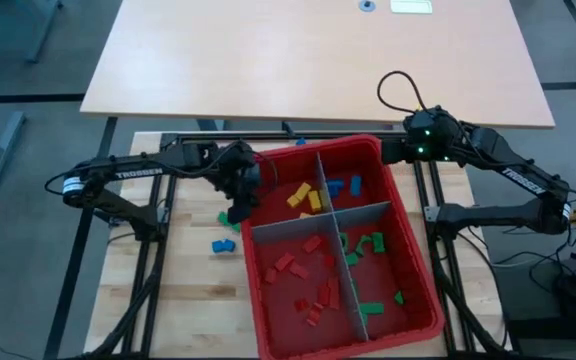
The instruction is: Sort blocks
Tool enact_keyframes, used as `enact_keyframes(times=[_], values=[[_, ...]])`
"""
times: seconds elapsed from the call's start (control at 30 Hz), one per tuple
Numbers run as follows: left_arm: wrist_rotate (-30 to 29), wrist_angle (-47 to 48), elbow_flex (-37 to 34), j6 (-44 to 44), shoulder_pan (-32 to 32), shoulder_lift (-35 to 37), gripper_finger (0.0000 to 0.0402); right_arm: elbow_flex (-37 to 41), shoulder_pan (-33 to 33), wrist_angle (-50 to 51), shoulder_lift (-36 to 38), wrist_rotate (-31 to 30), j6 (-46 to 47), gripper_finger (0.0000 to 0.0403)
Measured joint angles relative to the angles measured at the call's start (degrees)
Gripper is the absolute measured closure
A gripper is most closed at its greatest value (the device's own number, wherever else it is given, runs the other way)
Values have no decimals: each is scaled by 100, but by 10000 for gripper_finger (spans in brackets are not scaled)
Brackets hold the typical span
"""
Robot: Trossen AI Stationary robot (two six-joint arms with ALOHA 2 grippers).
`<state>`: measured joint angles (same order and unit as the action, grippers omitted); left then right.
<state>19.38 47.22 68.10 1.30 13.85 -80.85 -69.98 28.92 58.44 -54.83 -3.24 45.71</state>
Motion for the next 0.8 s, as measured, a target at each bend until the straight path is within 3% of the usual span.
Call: enact_keyframes(times=[0.4, 0.8], values=[[290, 1392, -359, 864, -57, 1183, 401, 3, 1023, -3, -269, 75, -938, 403], [273, 1555, -864, 2299, -731, 2081, 402, 3, 1594, -78, -1686, 956, -2055, 403]])
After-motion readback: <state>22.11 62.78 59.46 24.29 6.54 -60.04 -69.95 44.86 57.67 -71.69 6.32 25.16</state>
